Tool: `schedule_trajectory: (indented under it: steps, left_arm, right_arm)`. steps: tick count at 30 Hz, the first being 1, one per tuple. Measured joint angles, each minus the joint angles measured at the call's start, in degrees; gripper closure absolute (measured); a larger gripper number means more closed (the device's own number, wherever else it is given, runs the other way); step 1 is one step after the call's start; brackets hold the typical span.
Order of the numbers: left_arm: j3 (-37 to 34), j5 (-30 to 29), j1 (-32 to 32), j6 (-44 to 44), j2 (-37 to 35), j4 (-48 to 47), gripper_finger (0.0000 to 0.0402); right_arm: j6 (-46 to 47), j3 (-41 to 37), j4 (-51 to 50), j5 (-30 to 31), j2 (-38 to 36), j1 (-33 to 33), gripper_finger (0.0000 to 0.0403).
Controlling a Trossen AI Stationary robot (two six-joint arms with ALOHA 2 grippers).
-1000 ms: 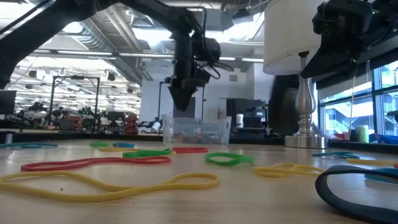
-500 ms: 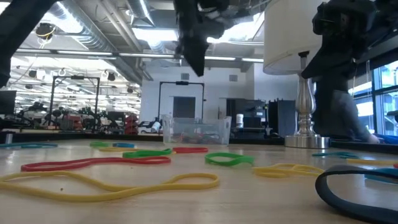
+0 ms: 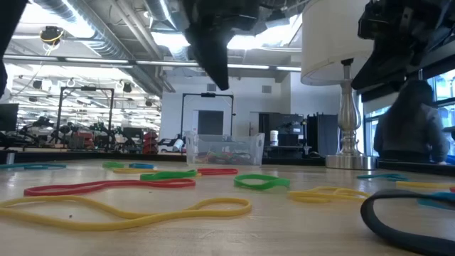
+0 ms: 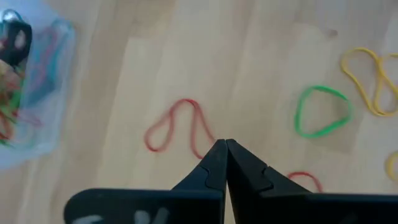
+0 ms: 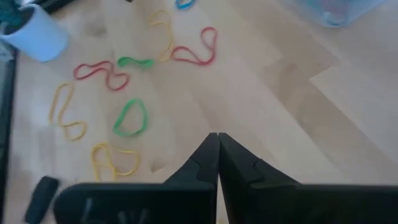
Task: Pick and place rubber bands into bin
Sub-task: Put the blue rubber band into the transparent bin
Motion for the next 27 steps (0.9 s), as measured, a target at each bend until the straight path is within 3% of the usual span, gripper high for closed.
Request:
schedule_trajectory:
  steps: [10,16,19,23,27]
  left_arm:
    - [-28.74,-4.12,-6.07,-3.68,-21.08,27.8,0.04]
    - [-44.35,-4.16,-6.09,-4.77,-34.22,37.16,0.04]
    - [-50.88,-3.62,-6.09,-4.73,-40.17,40.29,0.04]
    - [-57.65,-3.39,-6.09,-4.11,-47.41,41.75,0.04]
    - [-62.67,-3.36,-6.09,-2.37,-53.95,42.37,0.04]
  right_arm:
    - [5.88,0.04,1.68,-1.02,0.36,1.39,0.04]
    - [6.17,5.85,-1.35,0.99,6.14,1.3,0.0401]
    - [8.91,12.3,-8.89,1.44,11.91,0.14,0.0401]
    - [18.38,21.63,-26.05,0.87,20.66,-2.19,0.0401]
    - [28.77,27.33,-40.48,-3.94,28.33,-5.55,0.0389]
